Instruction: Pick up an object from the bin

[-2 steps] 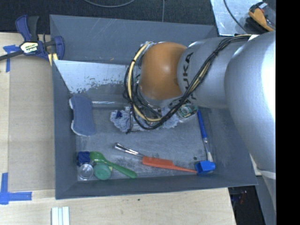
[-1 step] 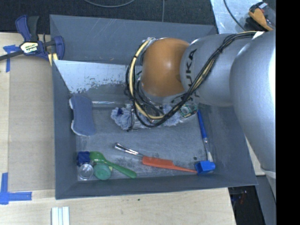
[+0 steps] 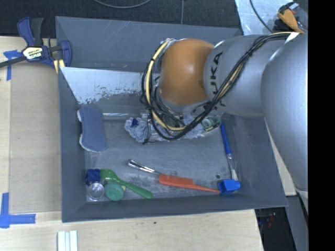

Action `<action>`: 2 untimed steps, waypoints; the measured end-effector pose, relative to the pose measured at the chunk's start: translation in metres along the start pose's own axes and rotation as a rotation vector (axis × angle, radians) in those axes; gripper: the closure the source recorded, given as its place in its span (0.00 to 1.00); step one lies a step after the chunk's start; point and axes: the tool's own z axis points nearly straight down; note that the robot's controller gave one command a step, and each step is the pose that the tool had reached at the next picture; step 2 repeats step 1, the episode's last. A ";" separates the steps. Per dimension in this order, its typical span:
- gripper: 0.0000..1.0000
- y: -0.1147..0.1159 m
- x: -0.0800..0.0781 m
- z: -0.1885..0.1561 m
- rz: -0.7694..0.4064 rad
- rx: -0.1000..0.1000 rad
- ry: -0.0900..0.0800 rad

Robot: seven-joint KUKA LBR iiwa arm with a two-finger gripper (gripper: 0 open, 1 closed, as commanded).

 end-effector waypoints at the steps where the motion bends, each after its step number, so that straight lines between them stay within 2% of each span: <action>1: 1.00 0.000 0.000 -0.049 0.001 0.001 0.005; 2: 1.00 0.000 0.000 -0.049 0.001 0.001 0.005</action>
Offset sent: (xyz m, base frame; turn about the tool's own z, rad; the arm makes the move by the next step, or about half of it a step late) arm -0.0023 -0.0005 0.0580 0.0004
